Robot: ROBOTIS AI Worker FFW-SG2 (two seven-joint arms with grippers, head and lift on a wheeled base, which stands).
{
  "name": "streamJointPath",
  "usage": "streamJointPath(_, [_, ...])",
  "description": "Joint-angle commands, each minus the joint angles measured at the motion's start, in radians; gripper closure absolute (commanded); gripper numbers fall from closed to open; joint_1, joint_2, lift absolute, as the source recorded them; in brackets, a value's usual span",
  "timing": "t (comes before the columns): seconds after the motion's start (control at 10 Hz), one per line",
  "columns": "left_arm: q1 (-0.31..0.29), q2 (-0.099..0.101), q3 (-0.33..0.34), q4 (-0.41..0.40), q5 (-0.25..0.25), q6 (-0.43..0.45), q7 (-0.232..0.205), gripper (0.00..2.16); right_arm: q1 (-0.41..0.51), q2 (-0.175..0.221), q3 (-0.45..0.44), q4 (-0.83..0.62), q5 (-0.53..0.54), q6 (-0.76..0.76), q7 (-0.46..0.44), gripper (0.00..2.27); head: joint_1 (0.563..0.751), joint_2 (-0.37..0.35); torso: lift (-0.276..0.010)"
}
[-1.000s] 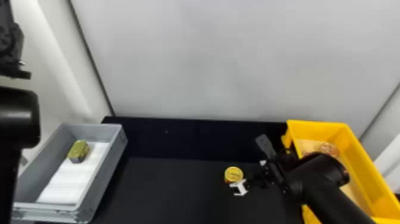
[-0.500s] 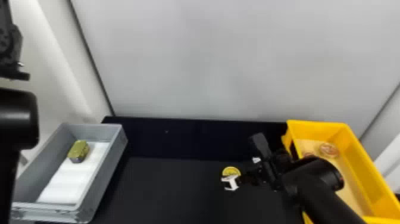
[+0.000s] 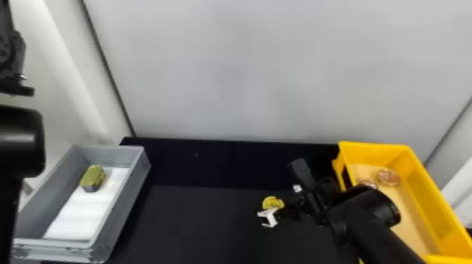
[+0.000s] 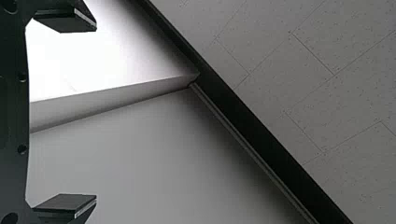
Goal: Pick up the round yellow can and place it in the yellow rectangular box
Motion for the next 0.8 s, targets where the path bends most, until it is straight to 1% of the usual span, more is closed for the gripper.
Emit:
streamJointPath(0.0, [0.002, -0.003, -0.001, 0.0, 0.0, 0.0, 0.001, 0.0, -0.008, -0.018, 0.01, -0.005, 0.036, -0.006, -0.002, 0.1, 0.663, 0.054, -0.01])
streamJointPath(0.1, [0.002, -0.004, -0.001, 0.0, 0.0, 0.0, 0.001, 0.0, -0.013, -0.021, 0.012, -0.005, 0.058, -0.02, -0.003, 0.1, 0.663, 0.054, -0.01])
streamJointPath(0.3, [0.002, -0.006, -0.001, 0.0, 0.0, -0.001, 0.001, 0.0, -0.018, -0.025, 0.013, -0.002, 0.062, -0.022, -0.003, 0.1, 0.663, 0.054, -0.01])
streamJointPath(0.7, [0.002, -0.007, -0.001, 0.003, 0.0, -0.009, 0.001, 0.0, -0.018, -0.015, 0.016, 0.033, 0.062, -0.018, -0.002, 0.1, 0.663, 0.054, -0.01])
